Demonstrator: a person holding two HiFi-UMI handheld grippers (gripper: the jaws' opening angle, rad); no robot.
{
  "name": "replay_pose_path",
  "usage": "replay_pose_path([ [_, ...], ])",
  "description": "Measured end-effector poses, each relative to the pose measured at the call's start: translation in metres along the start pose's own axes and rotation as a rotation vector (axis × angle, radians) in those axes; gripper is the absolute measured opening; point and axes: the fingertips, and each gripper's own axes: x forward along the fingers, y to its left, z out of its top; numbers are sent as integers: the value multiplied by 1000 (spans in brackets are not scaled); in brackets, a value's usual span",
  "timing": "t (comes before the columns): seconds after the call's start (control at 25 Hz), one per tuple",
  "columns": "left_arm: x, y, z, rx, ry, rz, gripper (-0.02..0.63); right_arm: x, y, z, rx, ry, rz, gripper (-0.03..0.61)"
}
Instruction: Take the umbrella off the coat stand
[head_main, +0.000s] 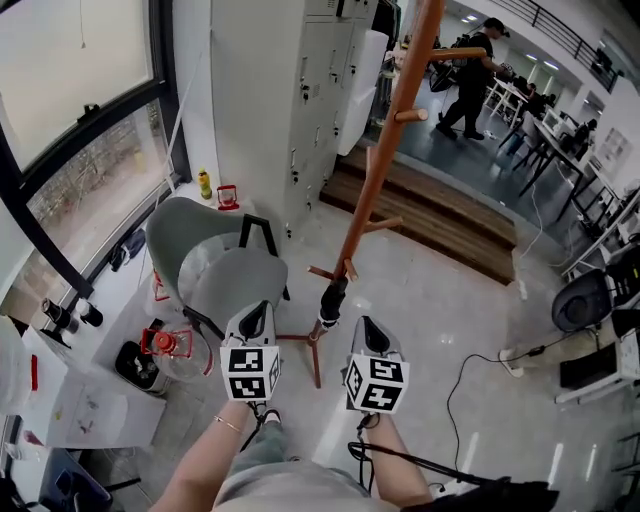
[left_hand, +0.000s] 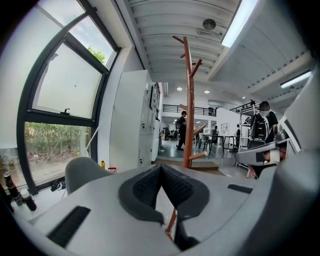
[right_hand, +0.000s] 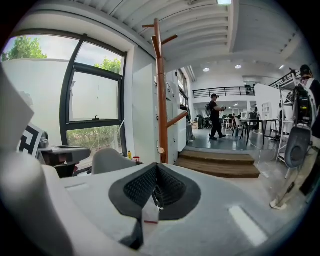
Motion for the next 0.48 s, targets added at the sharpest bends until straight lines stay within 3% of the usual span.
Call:
replay_pose_path([
  [0.28, 49, 23, 9, -9, 4, -40, -3, 42, -5, 8, -3, 19, -60, 5],
  [0.48, 67, 25, -5, -9, 42, -68, -3, 53, -10, -3, 9, 50, -87, 6],
])
